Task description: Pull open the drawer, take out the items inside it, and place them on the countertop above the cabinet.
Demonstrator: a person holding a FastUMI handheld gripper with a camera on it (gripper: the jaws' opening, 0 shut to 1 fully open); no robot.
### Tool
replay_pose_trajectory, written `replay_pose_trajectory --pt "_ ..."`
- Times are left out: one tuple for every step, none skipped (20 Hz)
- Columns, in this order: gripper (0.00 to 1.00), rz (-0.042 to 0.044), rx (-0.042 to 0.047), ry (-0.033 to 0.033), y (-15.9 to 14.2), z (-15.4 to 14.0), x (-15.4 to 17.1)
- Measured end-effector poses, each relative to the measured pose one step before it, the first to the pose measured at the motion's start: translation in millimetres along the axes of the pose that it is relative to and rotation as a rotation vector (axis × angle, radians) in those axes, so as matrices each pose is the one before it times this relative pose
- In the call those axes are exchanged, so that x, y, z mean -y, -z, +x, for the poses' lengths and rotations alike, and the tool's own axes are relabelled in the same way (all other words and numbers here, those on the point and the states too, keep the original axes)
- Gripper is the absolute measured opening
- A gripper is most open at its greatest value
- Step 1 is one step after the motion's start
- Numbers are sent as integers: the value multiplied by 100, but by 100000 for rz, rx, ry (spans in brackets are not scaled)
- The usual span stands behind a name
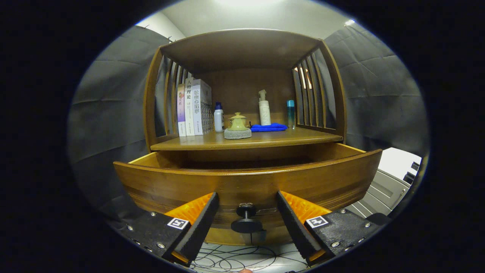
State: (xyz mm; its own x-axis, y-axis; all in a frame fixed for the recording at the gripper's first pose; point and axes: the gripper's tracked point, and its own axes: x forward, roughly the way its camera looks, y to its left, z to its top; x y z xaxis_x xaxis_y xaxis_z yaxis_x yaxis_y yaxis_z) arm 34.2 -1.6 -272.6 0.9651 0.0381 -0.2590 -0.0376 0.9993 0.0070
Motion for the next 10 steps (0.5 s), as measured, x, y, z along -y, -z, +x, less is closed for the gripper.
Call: replay_pose_trajectory --pt "97 224 399 112 -148 671 -14" --pt "97 146 -357 125 6 716 -19" --pt "96 -177 164 206 -134 682 2" --pt "96 -78 -13 135 -48 692 -14" --pt "96 120 385 -112 -89 637 -21" --pt "97 289 226 -162 -69 584 20" --pt "97 -363 567 -228 -72 584 -15" --pt "97 -461 224 -281 -20 566 103" --pt "97 46 414 -285 -80 438 65" --pt "97 299 -100 -312 -9 559 23"
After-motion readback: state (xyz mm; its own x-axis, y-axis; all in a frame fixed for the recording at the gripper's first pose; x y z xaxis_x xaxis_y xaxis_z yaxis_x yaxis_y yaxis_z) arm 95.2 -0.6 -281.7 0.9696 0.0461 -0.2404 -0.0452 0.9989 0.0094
